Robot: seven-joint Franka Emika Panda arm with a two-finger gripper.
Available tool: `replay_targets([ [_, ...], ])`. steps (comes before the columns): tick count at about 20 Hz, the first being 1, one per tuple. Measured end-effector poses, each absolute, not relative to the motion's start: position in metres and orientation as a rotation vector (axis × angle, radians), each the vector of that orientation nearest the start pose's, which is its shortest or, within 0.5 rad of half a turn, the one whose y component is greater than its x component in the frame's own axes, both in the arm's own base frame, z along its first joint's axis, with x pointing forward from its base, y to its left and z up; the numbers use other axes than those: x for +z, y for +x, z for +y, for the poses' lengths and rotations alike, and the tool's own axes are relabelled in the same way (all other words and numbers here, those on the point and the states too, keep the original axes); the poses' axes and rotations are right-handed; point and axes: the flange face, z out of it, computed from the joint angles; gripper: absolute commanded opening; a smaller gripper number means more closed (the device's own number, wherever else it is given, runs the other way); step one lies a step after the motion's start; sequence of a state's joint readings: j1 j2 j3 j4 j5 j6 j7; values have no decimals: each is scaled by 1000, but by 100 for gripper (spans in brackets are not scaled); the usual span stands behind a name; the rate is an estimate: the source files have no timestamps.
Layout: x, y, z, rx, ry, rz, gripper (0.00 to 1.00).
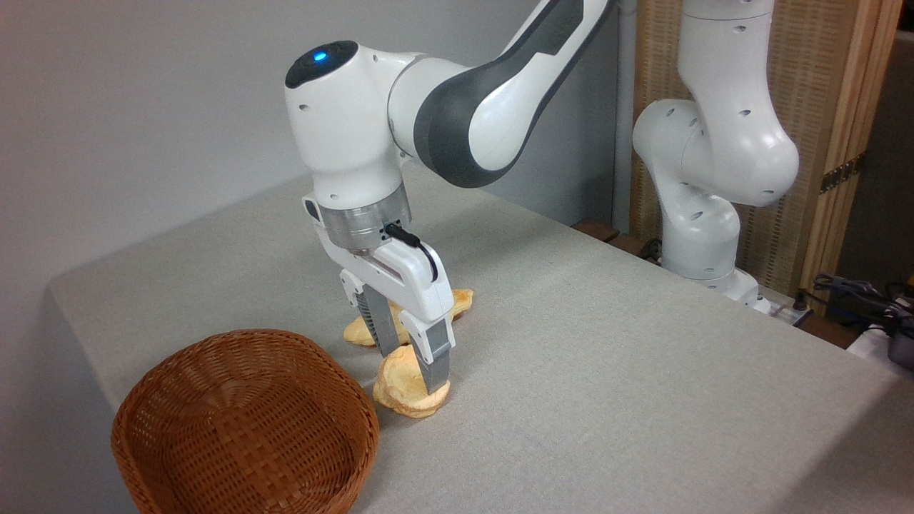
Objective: Put bread into the basket
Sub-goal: 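Lower the open gripper around the round golden bun, then close the gripper on the bun and lift it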
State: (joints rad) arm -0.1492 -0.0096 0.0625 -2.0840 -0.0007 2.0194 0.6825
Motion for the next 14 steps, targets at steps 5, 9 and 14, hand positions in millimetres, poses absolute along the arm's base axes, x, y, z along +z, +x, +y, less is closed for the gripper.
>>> replay_targets([
  [5,418,537,-42,113,-2885,1204,30],
  [9,418,538,-37,114,-2878,1218,20],
  [14,418,538,-37,114,-2858,1266,20],
])
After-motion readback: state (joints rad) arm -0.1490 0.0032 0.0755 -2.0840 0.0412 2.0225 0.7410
